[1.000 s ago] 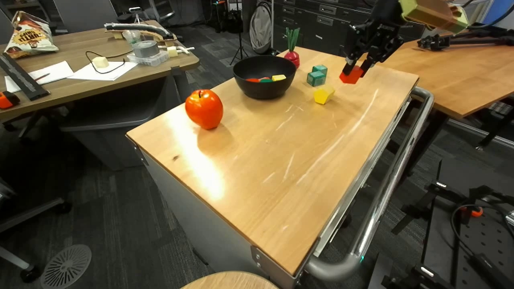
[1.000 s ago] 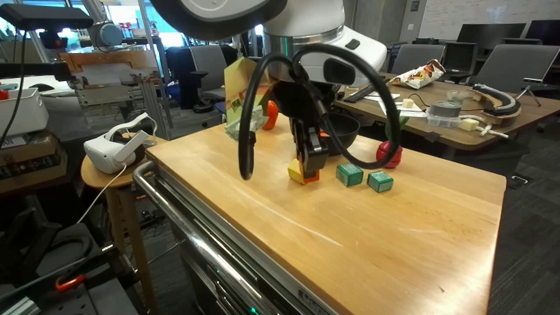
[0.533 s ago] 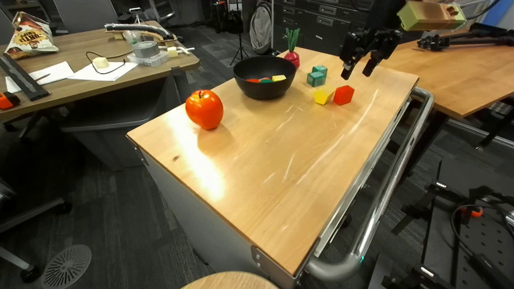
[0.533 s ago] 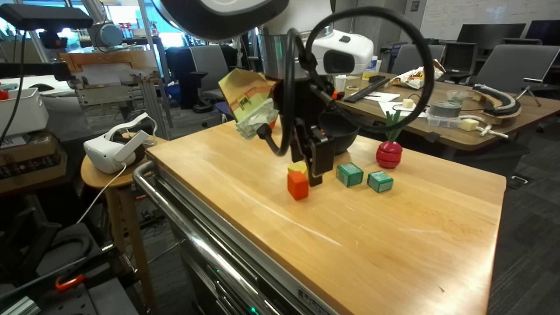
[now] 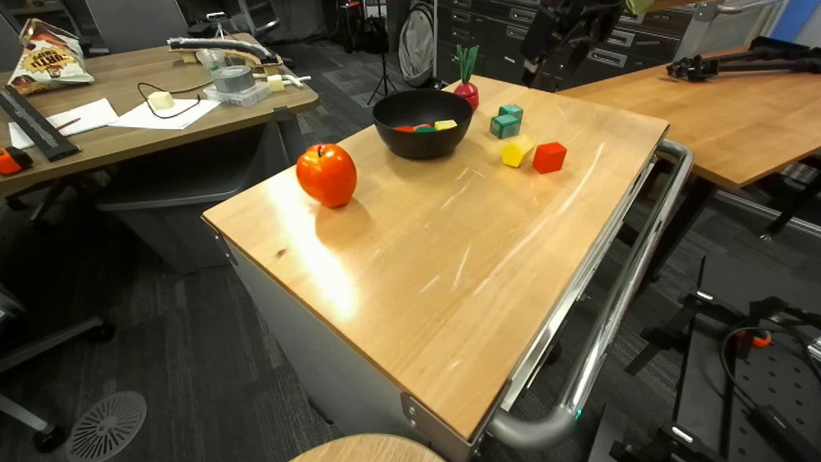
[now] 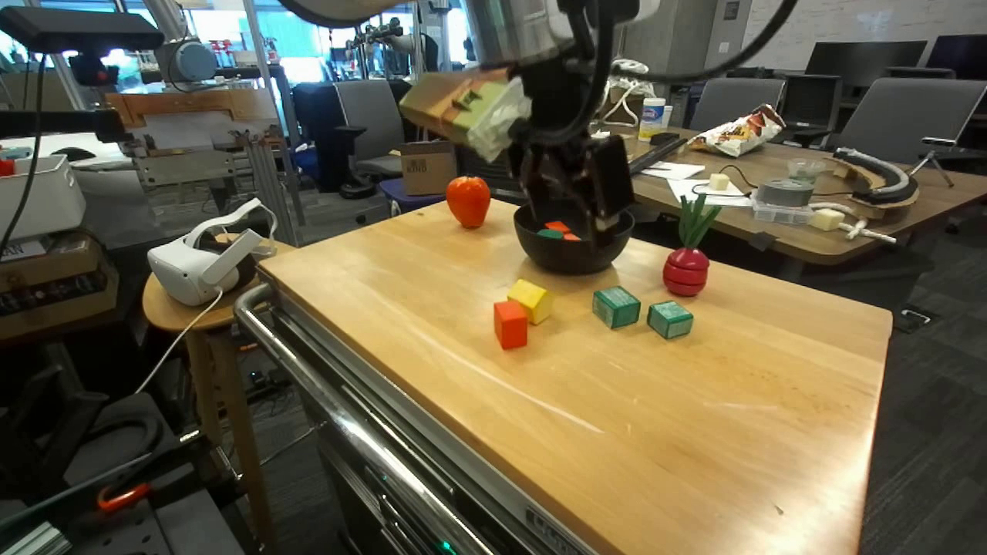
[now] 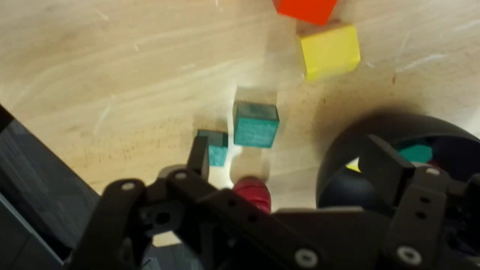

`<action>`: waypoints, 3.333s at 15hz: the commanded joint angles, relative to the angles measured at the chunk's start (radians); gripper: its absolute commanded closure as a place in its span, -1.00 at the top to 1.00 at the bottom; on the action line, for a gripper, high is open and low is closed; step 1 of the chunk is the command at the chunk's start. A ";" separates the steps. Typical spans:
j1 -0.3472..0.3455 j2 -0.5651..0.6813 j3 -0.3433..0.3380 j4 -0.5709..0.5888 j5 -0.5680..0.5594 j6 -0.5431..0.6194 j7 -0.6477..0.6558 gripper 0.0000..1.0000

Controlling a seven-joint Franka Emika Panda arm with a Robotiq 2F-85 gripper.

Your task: Take most of the objects from the bowl one at a time and put them on the table, then move the apple to the right, then take the block from the bowl and put it on the table

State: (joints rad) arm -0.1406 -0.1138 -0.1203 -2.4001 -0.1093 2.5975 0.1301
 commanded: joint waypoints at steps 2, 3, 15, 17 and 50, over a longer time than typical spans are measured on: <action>0.076 0.005 0.026 0.166 0.114 -0.072 -0.211 1.00; 0.096 0.050 0.036 0.235 0.144 -0.110 -0.239 1.00; 0.120 0.268 0.088 0.444 0.130 -0.249 -0.184 1.00; 0.112 0.304 0.086 0.489 0.140 -0.291 -0.200 1.00; 0.095 0.782 0.085 0.926 0.144 -0.534 -0.072 0.37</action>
State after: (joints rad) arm -0.0486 0.6544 -0.0292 -1.4801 0.0276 2.0563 0.0220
